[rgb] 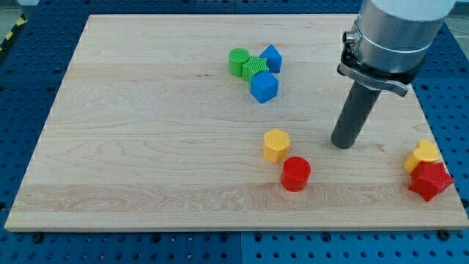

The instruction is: Move your arm to the bottom of red circle

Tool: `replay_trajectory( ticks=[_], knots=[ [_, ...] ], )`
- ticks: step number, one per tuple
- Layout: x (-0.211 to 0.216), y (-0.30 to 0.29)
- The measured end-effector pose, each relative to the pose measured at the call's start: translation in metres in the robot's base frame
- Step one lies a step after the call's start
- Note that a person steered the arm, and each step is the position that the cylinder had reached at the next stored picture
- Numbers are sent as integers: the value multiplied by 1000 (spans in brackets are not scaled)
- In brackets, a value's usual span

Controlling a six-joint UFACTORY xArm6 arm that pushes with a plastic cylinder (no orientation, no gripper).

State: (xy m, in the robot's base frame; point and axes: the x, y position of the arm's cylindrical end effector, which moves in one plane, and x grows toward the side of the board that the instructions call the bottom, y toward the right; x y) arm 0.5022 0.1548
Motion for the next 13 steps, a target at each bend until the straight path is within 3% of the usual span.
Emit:
replay_trajectory(
  ticks=[6, 10, 13],
  knots=[
    [99, -13],
    [99, -28],
    [107, -90]
  ],
)
